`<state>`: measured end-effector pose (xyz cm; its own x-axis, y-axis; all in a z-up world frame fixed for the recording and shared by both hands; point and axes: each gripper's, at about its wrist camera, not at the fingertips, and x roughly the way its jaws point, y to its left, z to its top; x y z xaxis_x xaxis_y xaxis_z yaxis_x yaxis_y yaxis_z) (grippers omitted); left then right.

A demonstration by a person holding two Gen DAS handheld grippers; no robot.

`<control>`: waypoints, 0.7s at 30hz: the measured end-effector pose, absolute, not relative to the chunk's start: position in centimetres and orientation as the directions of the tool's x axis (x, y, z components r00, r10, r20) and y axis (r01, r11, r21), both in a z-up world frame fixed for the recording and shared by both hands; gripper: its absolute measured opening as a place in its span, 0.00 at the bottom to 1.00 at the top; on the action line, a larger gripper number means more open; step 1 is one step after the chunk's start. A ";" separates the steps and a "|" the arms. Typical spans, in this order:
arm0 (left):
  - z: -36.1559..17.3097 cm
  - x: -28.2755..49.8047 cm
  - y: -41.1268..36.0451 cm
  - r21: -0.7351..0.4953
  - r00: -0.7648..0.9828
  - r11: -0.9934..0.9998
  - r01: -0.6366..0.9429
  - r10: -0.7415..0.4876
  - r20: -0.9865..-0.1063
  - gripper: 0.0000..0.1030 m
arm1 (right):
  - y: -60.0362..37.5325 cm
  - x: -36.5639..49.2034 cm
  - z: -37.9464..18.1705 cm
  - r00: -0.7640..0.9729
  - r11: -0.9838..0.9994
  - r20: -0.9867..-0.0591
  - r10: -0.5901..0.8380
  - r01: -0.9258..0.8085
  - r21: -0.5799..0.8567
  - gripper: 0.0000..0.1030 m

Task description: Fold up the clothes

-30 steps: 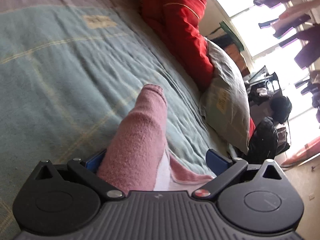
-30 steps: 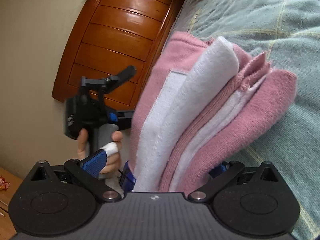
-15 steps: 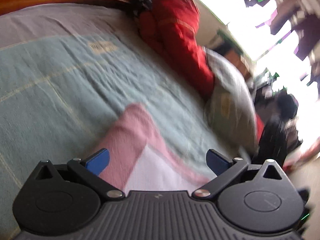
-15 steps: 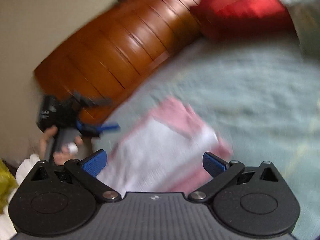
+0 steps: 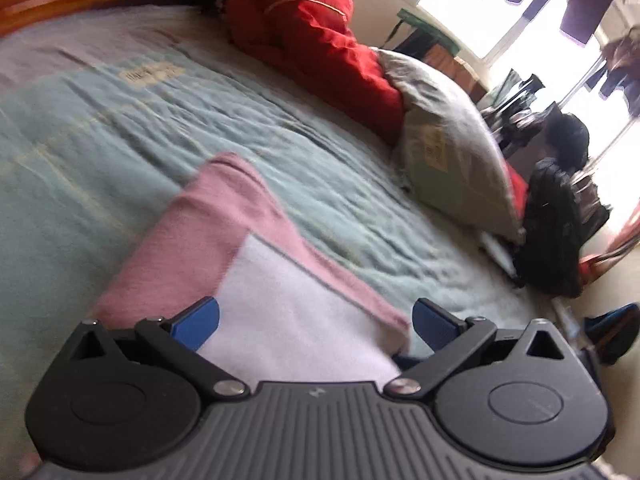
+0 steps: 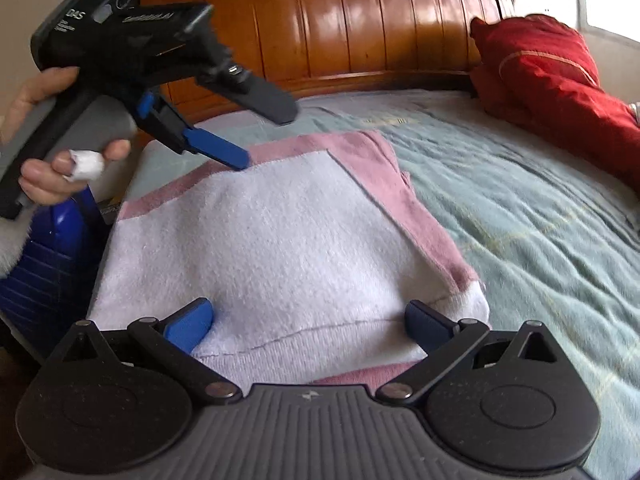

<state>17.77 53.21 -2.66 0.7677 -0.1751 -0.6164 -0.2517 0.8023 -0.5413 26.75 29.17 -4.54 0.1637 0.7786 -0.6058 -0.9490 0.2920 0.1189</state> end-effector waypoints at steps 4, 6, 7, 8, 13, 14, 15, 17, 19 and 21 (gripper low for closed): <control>-5.1 18.6 54.5 -0.570 0.757 0.766 -0.298 -0.174 -0.630 0.99 | 28.0 26.3 -5.1 0.157 0.302 -0.600 0.784 -0.942 0.147 1.00; -4.7 18.6 54.4 -0.555 0.749 0.782 -0.284 -0.181 -0.637 0.99 | 27.9 26.2 -5.2 0.158 0.306 -0.596 0.787 -0.939 0.155 1.00; -4.6 18.6 54.3 -0.543 0.743 0.792 -0.279 -0.180 -0.644 0.99 | 27.8 26.1 -5.2 0.160 0.305 -0.594 0.789 -0.940 0.153 1.00; -4.5 18.6 54.1 -0.530 0.739 0.802 -0.275 -0.177 -0.650 0.99 | 27.8 26.0 -5.2 0.161 0.305 -0.591 0.790 -0.940 0.151 1.00; -2.4 17.6 53.0 -0.518 0.744 0.809 -0.277 -0.160 -0.648 0.99 | 26.2 26.0 -3.5 0.131 0.307 -0.594 0.793 -0.929 0.205 1.00; -1.9 17.4 52.7 -0.518 0.748 0.815 -0.261 -0.168 -0.642 0.99 | 25.3 25.9 -2.8 0.110 0.302 -0.596 0.796 -0.924 0.234 1.00; -1.7 17.4 52.3 -0.517 0.749 0.820 -0.245 -0.179 -0.638 0.99 | 24.4 25.7 -2.2 0.086 0.296 -0.597 0.798 -0.918 0.263 1.00; -1.8 17.6 51.6 -0.509 0.738 0.830 -0.230 -0.192 -0.647 0.99 | 22.4 25.2 -1.1 0.083 0.303 -0.590 0.803 -0.910 0.284 1.00; -2.6 18.2 51.1 -0.488 0.713 0.833 -0.262 -0.174 -0.679 0.99 | 20.2 24.2 -0.4 0.103 0.323 -0.602 0.792 -0.907 0.270 1.00; -2.6 18.5 51.1 -0.491 0.710 0.822 -0.290 -0.159 -0.686 0.99 | 18.2 23.1 -0.2 0.126 0.344 -0.620 0.775 -0.906 0.246 1.00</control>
